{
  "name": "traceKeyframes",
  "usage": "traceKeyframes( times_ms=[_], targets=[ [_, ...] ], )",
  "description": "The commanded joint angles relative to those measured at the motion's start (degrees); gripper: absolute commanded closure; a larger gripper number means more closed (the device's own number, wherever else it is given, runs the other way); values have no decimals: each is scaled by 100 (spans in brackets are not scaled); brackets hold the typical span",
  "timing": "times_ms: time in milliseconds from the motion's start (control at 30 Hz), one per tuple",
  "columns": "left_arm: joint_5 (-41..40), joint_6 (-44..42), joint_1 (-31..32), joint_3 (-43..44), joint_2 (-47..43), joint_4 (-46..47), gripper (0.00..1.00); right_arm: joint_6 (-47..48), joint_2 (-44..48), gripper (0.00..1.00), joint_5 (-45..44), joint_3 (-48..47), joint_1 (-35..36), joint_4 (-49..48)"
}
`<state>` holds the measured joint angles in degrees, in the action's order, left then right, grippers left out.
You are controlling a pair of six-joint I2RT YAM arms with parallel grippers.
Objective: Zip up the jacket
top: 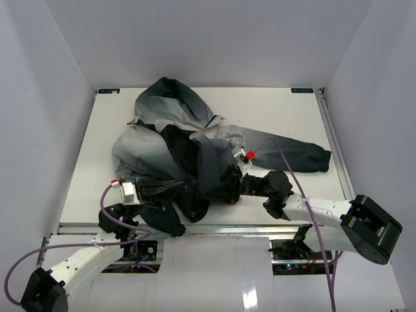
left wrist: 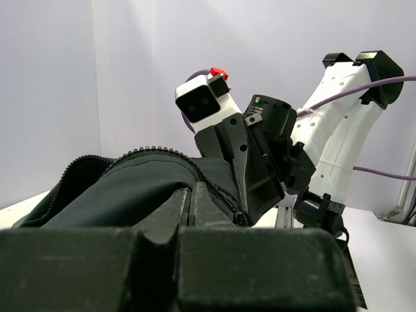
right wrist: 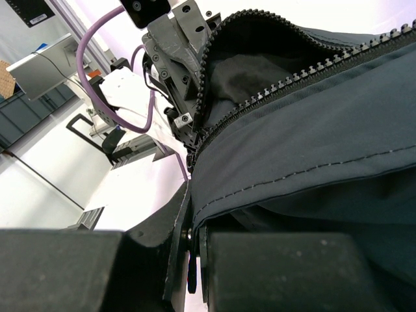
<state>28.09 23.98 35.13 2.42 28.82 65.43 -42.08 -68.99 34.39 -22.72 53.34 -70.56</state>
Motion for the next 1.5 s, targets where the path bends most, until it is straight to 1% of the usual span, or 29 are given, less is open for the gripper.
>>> traceKeyframes(
  times_ms=[0, 267, 600, 733, 1167, 1467],
  targets=[
    [160, 129, 64, -930, 214, 615, 100, -46, -102, 92, -108, -318, 36, -493],
    [250, 186, 73, -997, 431, 893, 100, -152, -290, 92, -99, -365, 27, -643],
    [144, 54, 73, -1016, 97, 525, 100, 6, -44, 92, -170, -303, 36, -406],
    [112, 74, 73, -1114, 83, 611, 100, -2, 9, 92, -184, -265, 33, -403],
    [206, 135, 73, -1059, 621, 998, 100, 17, 168, 92, -143, -205, 37, -352],
    [190, 142, 73, -1062, 651, 1046, 100, 107, 271, 92, -208, -166, 36, -177]
  ],
)
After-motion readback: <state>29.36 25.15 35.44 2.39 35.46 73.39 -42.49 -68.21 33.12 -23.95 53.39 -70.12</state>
